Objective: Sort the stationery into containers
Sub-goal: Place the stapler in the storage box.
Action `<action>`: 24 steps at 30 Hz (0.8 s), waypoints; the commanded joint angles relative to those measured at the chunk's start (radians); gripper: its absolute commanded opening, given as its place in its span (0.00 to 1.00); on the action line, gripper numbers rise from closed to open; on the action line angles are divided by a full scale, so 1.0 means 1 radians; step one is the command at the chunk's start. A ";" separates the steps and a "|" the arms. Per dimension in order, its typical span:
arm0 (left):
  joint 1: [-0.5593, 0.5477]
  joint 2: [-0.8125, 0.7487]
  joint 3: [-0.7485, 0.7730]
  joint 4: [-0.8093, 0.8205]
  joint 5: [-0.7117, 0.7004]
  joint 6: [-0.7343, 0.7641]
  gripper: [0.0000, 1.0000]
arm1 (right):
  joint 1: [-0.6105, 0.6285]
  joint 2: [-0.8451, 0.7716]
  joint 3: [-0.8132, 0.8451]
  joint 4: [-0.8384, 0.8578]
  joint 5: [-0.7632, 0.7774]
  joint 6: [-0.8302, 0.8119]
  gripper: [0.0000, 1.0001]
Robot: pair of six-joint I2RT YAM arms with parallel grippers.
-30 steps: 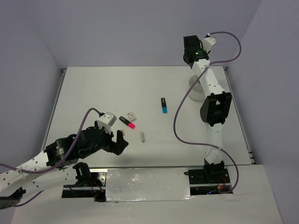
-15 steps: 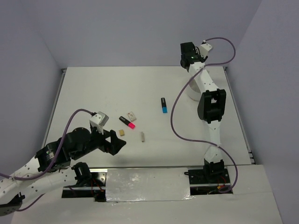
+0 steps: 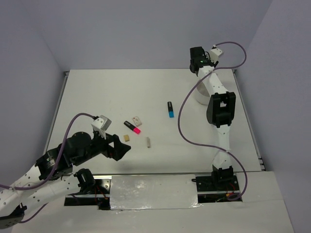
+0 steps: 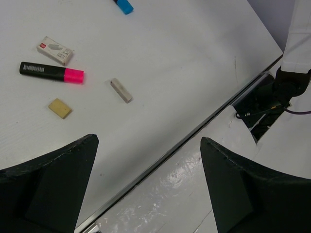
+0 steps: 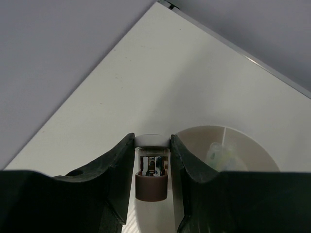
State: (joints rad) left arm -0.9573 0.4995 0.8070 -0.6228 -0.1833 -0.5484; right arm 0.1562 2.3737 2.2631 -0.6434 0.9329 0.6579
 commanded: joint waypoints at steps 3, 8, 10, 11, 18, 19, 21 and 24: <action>0.009 -0.009 -0.005 0.043 0.027 0.027 0.99 | -0.024 -0.042 -0.048 0.008 0.052 0.022 0.00; 0.015 -0.016 -0.006 0.044 0.030 0.027 0.99 | -0.026 -0.059 -0.071 0.021 0.038 0.023 0.04; 0.017 -0.018 -0.008 0.044 0.030 0.027 0.99 | -0.026 -0.067 -0.077 0.031 0.032 0.019 0.07; 0.017 -0.018 -0.008 0.044 0.030 0.027 0.99 | -0.026 -0.068 -0.082 0.031 0.030 0.017 0.09; 0.017 -0.022 -0.008 0.049 0.038 0.030 0.99 | -0.026 -0.097 -0.111 0.033 0.027 0.017 0.40; 0.019 -0.022 -0.009 0.049 0.039 0.030 0.99 | -0.026 -0.102 -0.111 0.031 0.024 0.019 0.40; 0.019 -0.024 -0.009 0.051 0.039 0.028 0.99 | -0.026 -0.106 -0.114 0.031 0.024 0.017 0.41; 0.019 -0.024 -0.011 0.052 0.041 0.030 0.99 | -0.026 -0.116 -0.117 0.030 0.018 0.017 0.49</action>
State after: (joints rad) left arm -0.9436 0.4873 0.8013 -0.6186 -0.1558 -0.5457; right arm 0.1276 2.3417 2.1498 -0.6346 0.9268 0.6636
